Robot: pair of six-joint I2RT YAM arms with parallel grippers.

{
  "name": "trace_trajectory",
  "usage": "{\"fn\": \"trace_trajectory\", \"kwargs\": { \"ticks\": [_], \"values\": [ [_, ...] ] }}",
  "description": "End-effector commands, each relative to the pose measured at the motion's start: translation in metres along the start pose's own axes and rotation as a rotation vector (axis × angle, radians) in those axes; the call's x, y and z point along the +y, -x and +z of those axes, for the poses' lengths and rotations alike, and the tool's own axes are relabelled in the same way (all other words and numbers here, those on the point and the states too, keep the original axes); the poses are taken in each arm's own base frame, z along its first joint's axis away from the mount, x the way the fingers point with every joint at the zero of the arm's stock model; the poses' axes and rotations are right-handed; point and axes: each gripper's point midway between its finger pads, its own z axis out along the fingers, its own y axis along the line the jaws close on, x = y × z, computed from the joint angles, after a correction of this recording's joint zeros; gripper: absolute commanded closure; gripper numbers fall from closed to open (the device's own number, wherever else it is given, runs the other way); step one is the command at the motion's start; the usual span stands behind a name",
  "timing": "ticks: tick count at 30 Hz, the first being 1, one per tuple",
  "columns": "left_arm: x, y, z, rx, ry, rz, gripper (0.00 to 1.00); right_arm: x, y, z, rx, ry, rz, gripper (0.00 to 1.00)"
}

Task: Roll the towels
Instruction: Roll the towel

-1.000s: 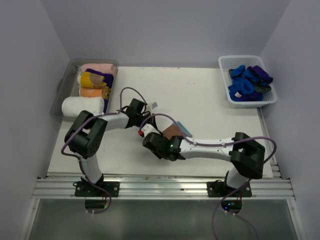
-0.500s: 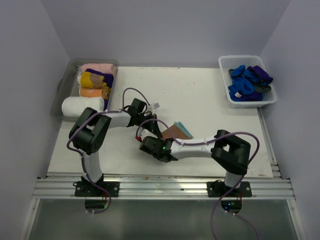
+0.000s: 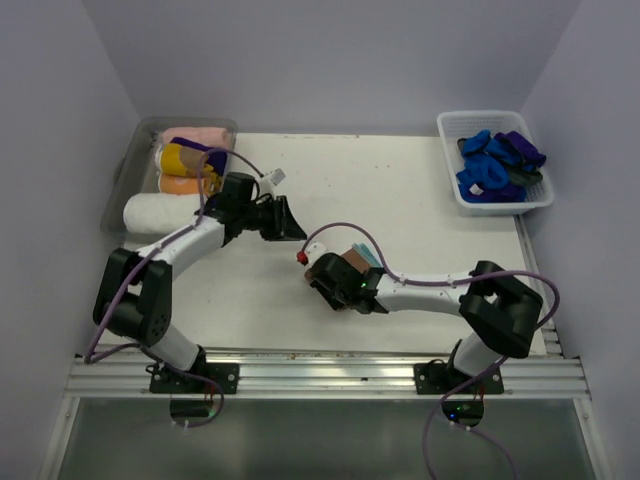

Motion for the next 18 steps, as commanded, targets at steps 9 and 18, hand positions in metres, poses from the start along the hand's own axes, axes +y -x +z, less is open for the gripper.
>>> {"fn": "trace_trajectory", "kwargs": {
  "ticks": [9, 18],
  "values": [
    [0.005, -0.041, -0.014, -0.069, -0.025, -0.14, 0.23, 0.023, 0.007, -0.006, -0.039, 0.27, 0.163, 1.0],
    [0.026, -0.064, 0.022, 0.023, 0.069, -0.177, 0.23, 0.019, 0.004, -0.01, -0.037, 0.268, 0.17, 1.0]
  ]
}}
